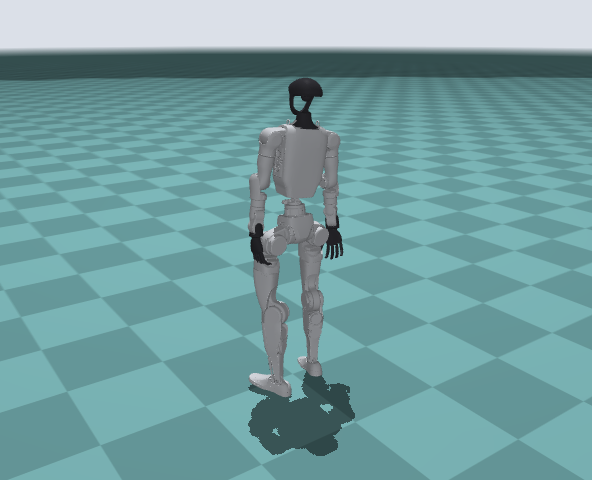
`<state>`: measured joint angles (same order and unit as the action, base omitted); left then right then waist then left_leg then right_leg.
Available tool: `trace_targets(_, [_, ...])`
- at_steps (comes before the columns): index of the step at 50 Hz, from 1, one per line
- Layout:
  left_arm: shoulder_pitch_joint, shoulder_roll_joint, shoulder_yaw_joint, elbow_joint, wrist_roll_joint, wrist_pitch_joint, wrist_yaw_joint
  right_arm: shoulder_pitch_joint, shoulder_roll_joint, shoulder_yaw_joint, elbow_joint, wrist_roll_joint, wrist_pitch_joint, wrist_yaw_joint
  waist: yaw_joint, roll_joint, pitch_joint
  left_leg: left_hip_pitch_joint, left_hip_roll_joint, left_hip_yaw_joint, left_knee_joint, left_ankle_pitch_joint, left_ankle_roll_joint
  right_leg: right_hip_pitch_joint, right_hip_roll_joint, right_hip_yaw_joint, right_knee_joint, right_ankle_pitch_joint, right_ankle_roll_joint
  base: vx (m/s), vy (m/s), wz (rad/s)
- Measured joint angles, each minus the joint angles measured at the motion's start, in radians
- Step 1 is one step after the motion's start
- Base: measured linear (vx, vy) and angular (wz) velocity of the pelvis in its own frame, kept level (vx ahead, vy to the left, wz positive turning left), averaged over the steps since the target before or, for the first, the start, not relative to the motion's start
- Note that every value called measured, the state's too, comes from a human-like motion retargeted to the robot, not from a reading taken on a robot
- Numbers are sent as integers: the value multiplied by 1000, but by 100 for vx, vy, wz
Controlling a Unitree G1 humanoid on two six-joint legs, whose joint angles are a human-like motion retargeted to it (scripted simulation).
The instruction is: In place motions
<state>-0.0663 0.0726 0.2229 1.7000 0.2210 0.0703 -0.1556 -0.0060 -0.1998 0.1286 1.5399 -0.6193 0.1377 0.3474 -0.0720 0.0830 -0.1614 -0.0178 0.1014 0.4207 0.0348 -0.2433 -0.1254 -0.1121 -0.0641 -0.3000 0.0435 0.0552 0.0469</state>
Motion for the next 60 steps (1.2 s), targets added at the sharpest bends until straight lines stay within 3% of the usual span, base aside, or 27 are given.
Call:
trace_targets(9, [16,0,32,0,-35,18,-48,-2,1,3,-2,9,24,-17,-7,13,9,-18,13,-15,17,4,-9,-1,6,-17,-2,-3,-10,-1,-3,6])
trace_targets(25, [67,4,119,-84,-92,-11,-55,-23,-15,-7,-12,40,8,16,-24,1,94,-54,37,-47,121,34,-24,32,-1,-3,-3,-26,-14,-4,-7,7])
trace_targets(32, [49,28,116,-110,-103,-27,-33,-4,-43,-52,4,94,-7,32,-11,-43,119,-144,1,-269,196,66,3,25,-45,-53,-9,-14,-8,-9,0,47])
trace_targets(35, [56,37,115,-117,-118,-38,-21,-3,-57,-59,17,77,8,32,14,-60,133,-112,27,-179,180,47,8,28,-53,-46,-10,-7,-7,-1,10,-9])
trace_targets(38, [64,40,127,-101,-130,-34,-16,-5,-70,-70,18,53,27,12,4,-47,122,-82,54,-69,146,70,-22,15,-45,-49,-9,-4,-2,1,17,3])
trace_targets(41, [71,44,140,-80,-147,-27,-21,-3,-78,-75,10,63,27,-9,-27,-34,112,-71,55,-8,112,38,-11,6,-44,-58,-10,2,6,6,22,10])
trace_targets(51, [-33,108,136,-59,-147,-15,-24,-25,-38,-106,-58,223,-42,-27,-44,-67,177,-126,45,-50,146,-15,0,-51,-76,-70,37,48,39,-5,19,-5])
trace_targets(58, [-106,158,129,-85,-119,47,-33,-105,-20,3,-143,170,-70,-105,-66,-79,233,-158,79,-10,175,-46,12,-154,-40,165,131,111,101,-18,8,-48])
trace_targets(60, [-130,170,122,-93,-93,59,-34,-121,-21,26,-161,160,-80,-115,-73,-78,250,-163,85,-17,183,-46,14,-149,-56,151,139,104,91,-12,-1,9])
